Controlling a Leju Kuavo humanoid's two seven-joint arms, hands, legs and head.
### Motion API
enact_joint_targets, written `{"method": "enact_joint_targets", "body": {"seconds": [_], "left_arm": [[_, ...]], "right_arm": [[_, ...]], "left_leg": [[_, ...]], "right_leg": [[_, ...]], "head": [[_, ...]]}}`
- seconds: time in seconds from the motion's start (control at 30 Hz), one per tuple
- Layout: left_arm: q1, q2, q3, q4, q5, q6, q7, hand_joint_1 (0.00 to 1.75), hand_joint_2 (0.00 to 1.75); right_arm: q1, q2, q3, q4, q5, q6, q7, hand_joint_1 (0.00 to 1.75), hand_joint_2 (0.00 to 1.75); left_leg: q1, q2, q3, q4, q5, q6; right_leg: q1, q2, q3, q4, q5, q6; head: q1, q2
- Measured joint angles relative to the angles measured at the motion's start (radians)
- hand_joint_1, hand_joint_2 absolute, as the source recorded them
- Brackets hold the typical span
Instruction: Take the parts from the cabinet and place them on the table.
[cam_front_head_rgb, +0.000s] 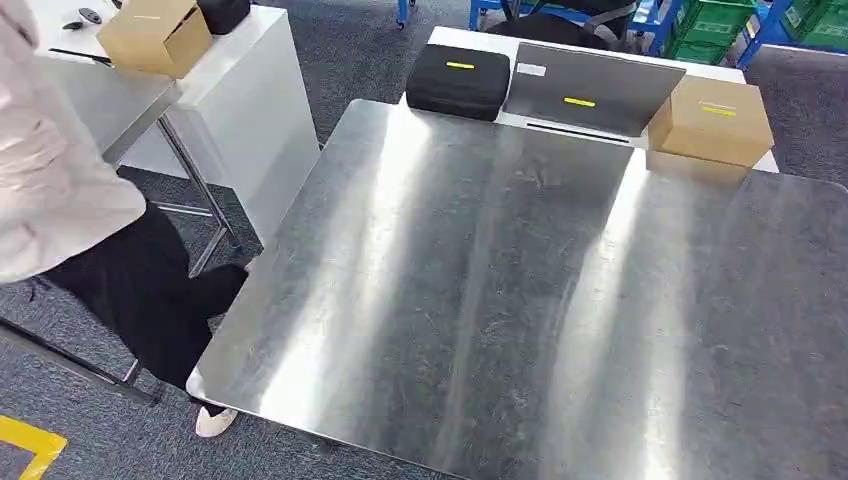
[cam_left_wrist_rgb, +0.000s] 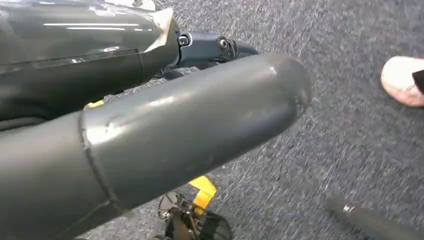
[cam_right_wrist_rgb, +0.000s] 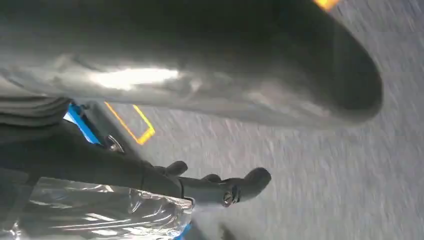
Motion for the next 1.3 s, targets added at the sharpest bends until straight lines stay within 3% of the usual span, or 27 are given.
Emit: {"method": "enact_joint_targets", "body": {"seconds": [0.03, 0.33, 0.37, 0.4, 0.43, 0.63, 0.67, 0.97, 1.2, 1.23, 1.27, 1.3], "left_arm": [[0.000, 0.001, -0.005, 0.000, -0.008, -0.009, 0.008, 0.00, 0.00], [0.006, 0.057, -0.078, 0.000, -0.121, -0.075, 0.089, 0.00, 0.00], [0.009, 0.068, -0.089, 0.000, -0.132, -0.084, 0.094, 0.00, 0.00], [0.010, 0.077, -0.098, 0.000, -0.139, -0.096, 0.100, 0.00, 0.00], [0.012, 0.085, -0.105, 0.000, -0.145, -0.107, 0.105, 0.00, 0.00], [0.020, 0.107, -0.146, 0.000, -0.197, -0.133, 0.144, 0.00, 0.00], [0.021, 0.108, -0.156, 0.000, -0.212, -0.135, 0.147, 0.00, 0.00], [0.026, 0.117, -0.211, 0.000, -0.248, -0.177, 0.124, 0.00, 0.00], [0.029, 0.122, -0.232, 0.000, -0.260, -0.214, 0.101, 0.00, 0.00], [0.028, 0.122, -0.233, 0.000, -0.261, -0.214, 0.101, 0.00, 0.00], [0.028, 0.121, -0.233, 0.000, -0.262, -0.214, 0.100, 0.00, 0.00], [0.029, 0.120, -0.233, 0.000, -0.262, -0.214, 0.100, 0.00, 0.00]], "right_arm": [[0.000, -0.008, 0.000, 0.023, -0.003, 0.042, -0.017, 0.00, 1.75], [-0.004, -0.075, 0.008, 0.168, -0.055, 0.345, -0.251, 0.00, 1.75], [-0.006, -0.079, 0.006, 0.176, -0.065, 0.372, -0.279, 0.00, 0.00], [-0.007, -0.080, 0.006, 0.183, -0.068, 0.387, -0.304, 0.00, 0.00], [-0.009, -0.081, 0.006, 0.188, -0.068, 0.394, -0.322, 0.00, 1.75], [-0.031, -0.089, 0.017, 0.209, -0.021, 0.388, -0.327, 0.00, 1.75], [-0.033, -0.090, 0.023, 0.214, -0.013, 0.396, -0.327, 0.00, 0.00], [-0.043, -0.093, 0.037, 0.234, -0.020, 0.397, -0.327, 0.00, 0.00], [-0.043, -0.089, 0.037, 0.239, -0.040, 0.378, -0.324, 0.00, 0.00], [-0.043, -0.089, 0.037, 0.239, -0.041, 0.377, -0.323, 0.00, 0.00], [-0.043, -0.090, 0.037, 0.239, -0.041, 0.377, -0.322, 0.00, 0.00], [-0.043, -0.090, 0.036, 0.239, -0.041, 0.377, -0.322, 0.00, 0.00]], "left_leg": [[0.000, 0.000, 0.000, 0.000, 0.000, 0.000], [0.000, 0.000, 0.000, 0.000, 0.000, 0.000], [0.000, 0.000, 0.000, 0.000, 0.000, 0.000], [0.000, 0.000, 0.000, 0.000, 0.000, 0.000], [0.000, 0.000, 0.000, 0.000, 0.000, 0.000], [0.001, 0.000, 0.000, 0.000, 0.000, 0.000], [0.000, 0.000, 0.000, 0.000, 0.000, 0.000], [0.000, 0.000, -0.001, 0.000, 0.000, 0.000], [-0.008, -0.001, -0.003, 0.002, -0.001, 0.010], [-0.001, 0.000, 0.004, -0.010, 0.007, 0.018], [0.003, 0.003, 0.008, -0.019, 0.014, 0.022], [0.004, 0.004, 0.009, -0.020, 0.015, 0.025]], "right_leg": [[0.000, 0.000, 0.000, 0.000, 0.000, 0.000], [0.000, 0.000, 0.000, 0.000, 0.000, 0.000], [0.000, 0.000, 0.000, 0.000, 0.000, 0.000], [0.000, 0.000, 0.000, 0.000, 0.000, 0.000], [0.000, 0.000, 0.000, 0.000, 0.000, 0.000], [0.000, 0.000, 0.000, 0.000, 0.000, 0.000], [0.000, 0.000, 0.000, 0.000, 0.000, 0.000], [-0.002, 0.000, -0.001, 0.000, 0.000, 0.000], [-0.014, 0.000, 0.003, -0.005, 0.004, 0.007], [-0.007, 0.000, 0.001, -0.002, 0.001, 0.012], [-0.010, -0.001, -0.008, 0.021, -0.014, 0.010], [-0.009, -0.001, -0.027, 0.068, -0.047, 0.003]], "head": [[0.000, 0.000], [0.000, 0.000], [0.000, 0.000], [0.000, 0.000], [0.000, 0.000], [0.000, 0.000], [0.000, 0.000], [0.000, 0.000], [-0.001, 0.000], [0.000, 0.000], [0.000, 0.000], [0.003, 0.000]]}}
